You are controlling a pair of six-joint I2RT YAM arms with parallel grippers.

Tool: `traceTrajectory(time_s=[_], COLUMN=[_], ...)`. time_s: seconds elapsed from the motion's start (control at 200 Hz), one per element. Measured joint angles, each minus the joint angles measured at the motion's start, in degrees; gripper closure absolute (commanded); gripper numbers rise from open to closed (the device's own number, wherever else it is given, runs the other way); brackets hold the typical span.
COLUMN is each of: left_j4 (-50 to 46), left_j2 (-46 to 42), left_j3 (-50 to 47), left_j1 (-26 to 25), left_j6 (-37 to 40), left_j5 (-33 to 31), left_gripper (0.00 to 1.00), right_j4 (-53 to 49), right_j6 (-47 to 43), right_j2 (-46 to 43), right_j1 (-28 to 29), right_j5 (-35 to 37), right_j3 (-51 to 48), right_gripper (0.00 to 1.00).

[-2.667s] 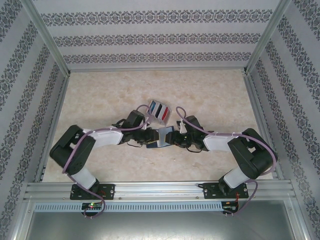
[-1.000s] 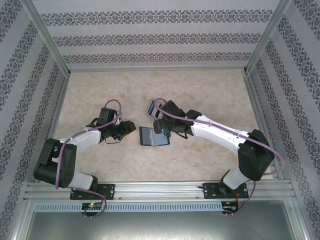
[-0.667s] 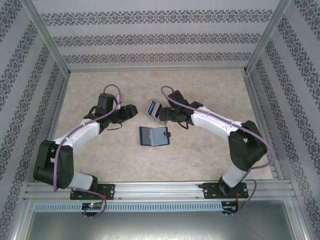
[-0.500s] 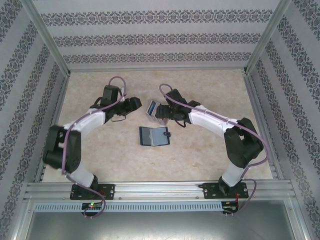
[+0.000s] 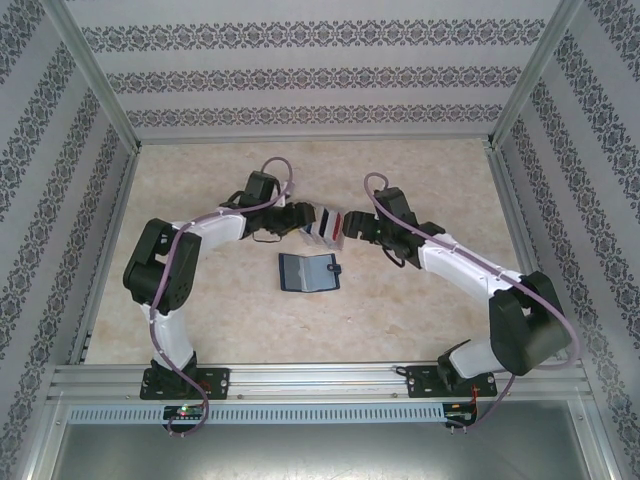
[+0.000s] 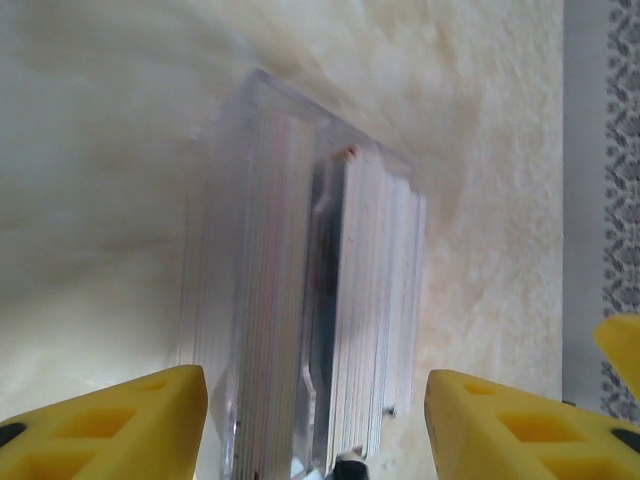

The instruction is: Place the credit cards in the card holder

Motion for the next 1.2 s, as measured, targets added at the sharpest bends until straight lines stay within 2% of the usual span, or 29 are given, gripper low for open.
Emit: traceTrajectory(time_s=[0.205,0.375,0.495,0.724,0.909,1.074,1.199], left_j4=[5.25,7.72,7.23,2.54,-1.97,-4.87,-6.64], left_j2=[0.11,-2.01,-7.08,-20.76,-24.85,-26.80,-27.89], left_j3=[-0.15,-3.28,-7.78,-15.80,-18.49,-20.70,-20.94], left_j1=[-5.31,-6.45,-5.05,0.74,3.30,4.55,4.81], left_j6=[-2.47,-3.41,-3.48,-3.08,-2.08,-1.22,-0.39], left_j5=[1.25,1.29,0.35,-4.11,-6.27,-7.80,-8.48], left_gripper=[0.41,0.41,0.39,0.38,0.38,0.37,0.37], right_j4=[0.48,-0.74,-2.95,-5.46,-6.97,-9.05,-9.97], right_j6=[-1.29,-5.88,-9.79,-14.32,-15.30,-16.13,-16.57], right_j2=[0.02,3.58,8.39,15.45,20.96,22.16,22.14], right_j1=[-1.46,-1.77,-1.27,0.61,0.59,1.44,3.76], right_j5=[-3.19,-4.17,-4.33,-3.67,-4.11,1.38,8.24], right_j3=[-1.16,2.21,7.30,13.20,16.13,18.14,18.88], right_gripper=[0.11,0.12,0.12,0.15,0.20,0.25,0.29])
